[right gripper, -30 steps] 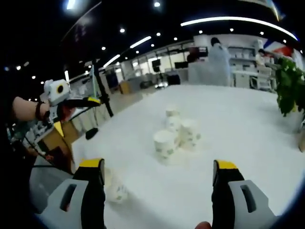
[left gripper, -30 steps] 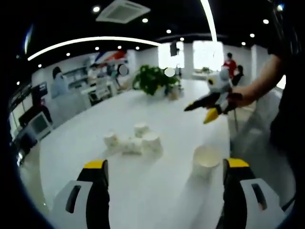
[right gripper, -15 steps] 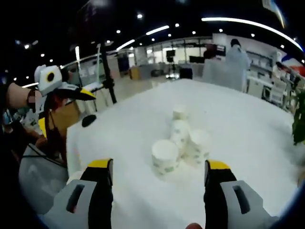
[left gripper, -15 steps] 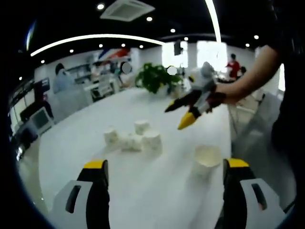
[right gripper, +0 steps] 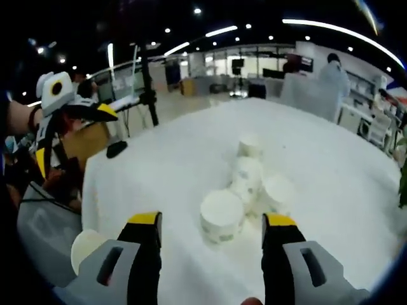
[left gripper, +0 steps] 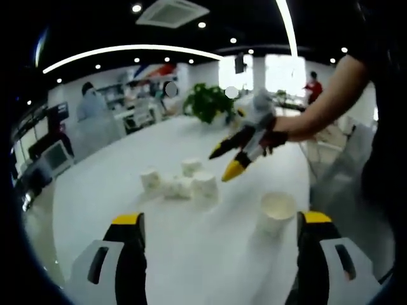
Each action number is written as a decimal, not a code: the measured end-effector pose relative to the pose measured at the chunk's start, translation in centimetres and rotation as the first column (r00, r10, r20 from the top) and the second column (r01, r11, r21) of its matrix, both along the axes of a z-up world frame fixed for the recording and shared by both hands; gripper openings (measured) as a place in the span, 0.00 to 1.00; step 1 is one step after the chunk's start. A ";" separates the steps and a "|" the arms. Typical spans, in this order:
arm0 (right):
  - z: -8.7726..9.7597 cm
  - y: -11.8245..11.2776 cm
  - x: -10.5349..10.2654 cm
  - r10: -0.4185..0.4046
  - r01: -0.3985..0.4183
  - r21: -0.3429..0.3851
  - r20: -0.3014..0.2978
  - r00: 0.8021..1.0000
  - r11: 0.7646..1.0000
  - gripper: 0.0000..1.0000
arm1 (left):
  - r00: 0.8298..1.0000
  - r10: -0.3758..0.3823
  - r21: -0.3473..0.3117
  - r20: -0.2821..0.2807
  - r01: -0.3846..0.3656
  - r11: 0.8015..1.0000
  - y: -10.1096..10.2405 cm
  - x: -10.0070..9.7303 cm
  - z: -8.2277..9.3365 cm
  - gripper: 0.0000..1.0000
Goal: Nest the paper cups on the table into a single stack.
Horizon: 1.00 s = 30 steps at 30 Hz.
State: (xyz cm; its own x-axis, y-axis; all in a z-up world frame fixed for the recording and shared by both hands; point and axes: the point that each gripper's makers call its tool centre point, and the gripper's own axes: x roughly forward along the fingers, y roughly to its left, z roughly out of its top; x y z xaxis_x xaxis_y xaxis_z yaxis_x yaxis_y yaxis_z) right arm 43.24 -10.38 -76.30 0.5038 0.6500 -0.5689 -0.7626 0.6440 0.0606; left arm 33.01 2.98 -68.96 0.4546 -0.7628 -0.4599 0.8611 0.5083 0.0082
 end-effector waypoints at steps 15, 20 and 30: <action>-2.2 1.3 1.1 0.027 -0.028 -0.037 -0.017 0.999 0.999 0.54 | 1.000 0.013 -0.013 -0.018 -0.013 1.000 0.1 0.4 -0.5 0.98; -2.9 1.5 1.3 0.044 -0.044 -0.062 -0.007 0.999 0.997 0.51 | 0.999 0.020 -0.019 -0.025 -0.021 1.000 0.2 0.2 -0.6 0.98; -4.0 1.7 2.0 0.037 -0.038 -0.086 -0.014 0.999 0.996 0.43 | 0.997 0.054 -0.035 -0.048 -0.056 0.998 0.6 -0.3 -1.2 0.98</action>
